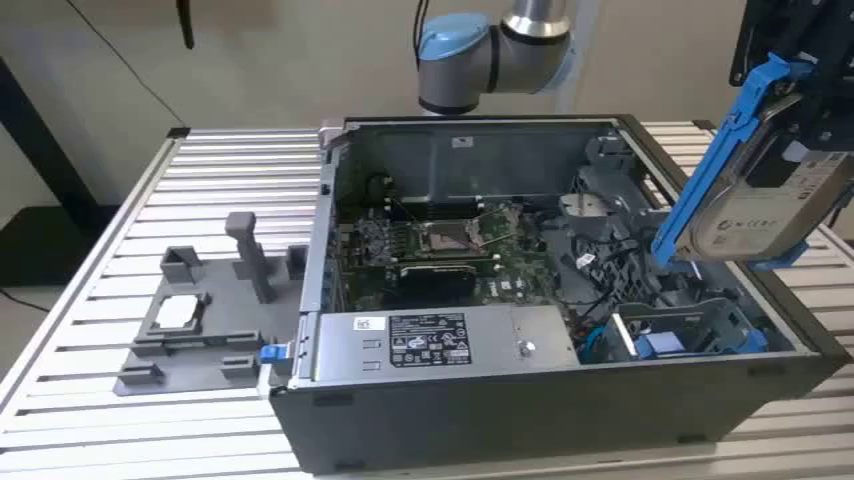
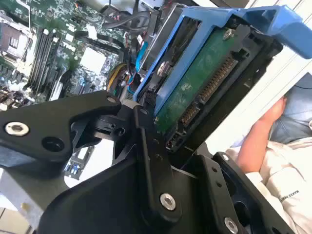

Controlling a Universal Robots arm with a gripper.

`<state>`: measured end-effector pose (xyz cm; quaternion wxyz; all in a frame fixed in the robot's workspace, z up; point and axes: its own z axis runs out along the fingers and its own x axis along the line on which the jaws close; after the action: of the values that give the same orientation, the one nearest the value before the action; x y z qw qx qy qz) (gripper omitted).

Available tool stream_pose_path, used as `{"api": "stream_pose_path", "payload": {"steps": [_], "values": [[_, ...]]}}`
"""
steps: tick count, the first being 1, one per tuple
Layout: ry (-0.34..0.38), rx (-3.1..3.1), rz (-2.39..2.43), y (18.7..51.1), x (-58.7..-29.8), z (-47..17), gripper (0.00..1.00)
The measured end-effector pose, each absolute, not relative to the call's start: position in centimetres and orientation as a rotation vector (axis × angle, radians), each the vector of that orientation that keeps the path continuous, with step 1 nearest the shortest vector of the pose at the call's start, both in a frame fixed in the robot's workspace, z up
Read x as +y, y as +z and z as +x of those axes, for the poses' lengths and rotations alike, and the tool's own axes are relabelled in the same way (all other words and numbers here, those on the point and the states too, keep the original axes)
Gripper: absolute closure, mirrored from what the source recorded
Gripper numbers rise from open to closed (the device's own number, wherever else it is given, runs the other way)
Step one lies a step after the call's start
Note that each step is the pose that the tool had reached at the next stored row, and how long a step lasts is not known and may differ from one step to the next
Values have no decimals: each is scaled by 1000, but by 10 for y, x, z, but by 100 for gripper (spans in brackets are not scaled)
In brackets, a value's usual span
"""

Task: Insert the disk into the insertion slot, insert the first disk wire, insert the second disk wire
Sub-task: 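Insert the disk into the insertion slot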

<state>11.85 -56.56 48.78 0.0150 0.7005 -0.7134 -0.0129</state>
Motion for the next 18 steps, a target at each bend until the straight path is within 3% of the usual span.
{"api": "stream_pose_path", "payload": {"steps": [18], "values": [[-37,-2219,2179,478,-566,119,67]]}}
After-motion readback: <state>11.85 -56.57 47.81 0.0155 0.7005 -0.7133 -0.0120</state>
